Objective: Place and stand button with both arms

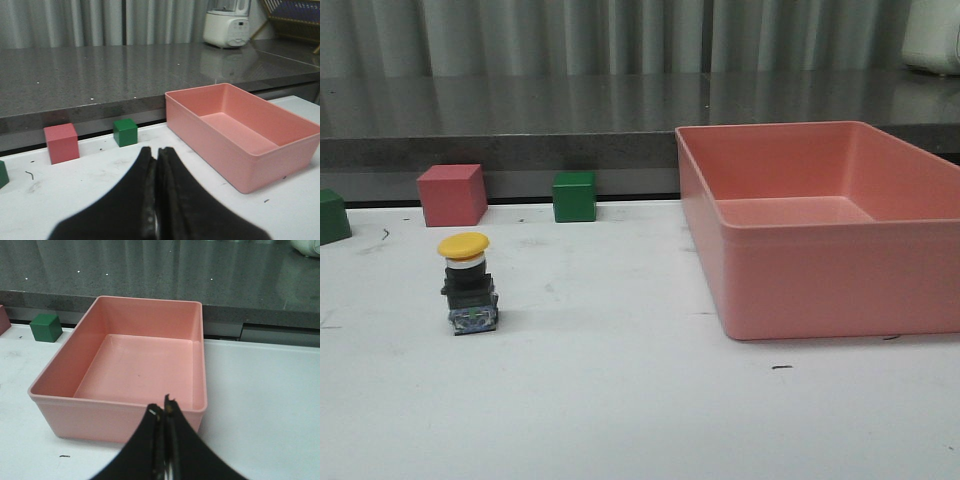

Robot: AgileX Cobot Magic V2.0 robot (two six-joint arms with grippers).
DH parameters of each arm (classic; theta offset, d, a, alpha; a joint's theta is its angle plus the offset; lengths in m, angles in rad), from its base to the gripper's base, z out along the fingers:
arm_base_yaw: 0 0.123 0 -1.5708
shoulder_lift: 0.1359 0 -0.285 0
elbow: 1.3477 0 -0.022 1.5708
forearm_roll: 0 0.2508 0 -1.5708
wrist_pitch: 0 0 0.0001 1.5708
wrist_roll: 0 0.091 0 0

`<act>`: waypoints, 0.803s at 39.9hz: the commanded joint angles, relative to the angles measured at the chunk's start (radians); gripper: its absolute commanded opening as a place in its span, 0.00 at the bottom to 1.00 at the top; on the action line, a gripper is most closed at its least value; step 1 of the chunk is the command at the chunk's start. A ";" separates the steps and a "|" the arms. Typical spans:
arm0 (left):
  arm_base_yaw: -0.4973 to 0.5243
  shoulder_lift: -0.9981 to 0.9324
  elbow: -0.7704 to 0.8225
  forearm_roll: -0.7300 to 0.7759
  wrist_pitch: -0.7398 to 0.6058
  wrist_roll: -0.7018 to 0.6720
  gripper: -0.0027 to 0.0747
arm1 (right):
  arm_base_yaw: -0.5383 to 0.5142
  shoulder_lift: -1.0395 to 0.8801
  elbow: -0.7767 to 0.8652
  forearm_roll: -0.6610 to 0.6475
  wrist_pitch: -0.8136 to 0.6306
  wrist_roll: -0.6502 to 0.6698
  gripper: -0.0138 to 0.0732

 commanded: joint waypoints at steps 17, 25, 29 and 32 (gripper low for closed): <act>0.462 -0.165 0.315 -0.086 -0.290 0.008 0.01 | -0.003 0.007 -0.024 -0.018 -0.082 -0.008 0.08; 0.511 -0.165 0.372 -0.086 -0.306 0.008 0.01 | -0.003 0.007 -0.024 -0.018 -0.082 -0.008 0.08; 0.511 -0.165 0.372 -0.086 -0.305 0.008 0.01 | -0.003 0.007 -0.024 -0.018 -0.082 -0.008 0.08; 0.511 -0.165 0.372 -0.086 -0.305 0.008 0.01 | -0.003 0.007 -0.024 -0.018 -0.082 -0.008 0.08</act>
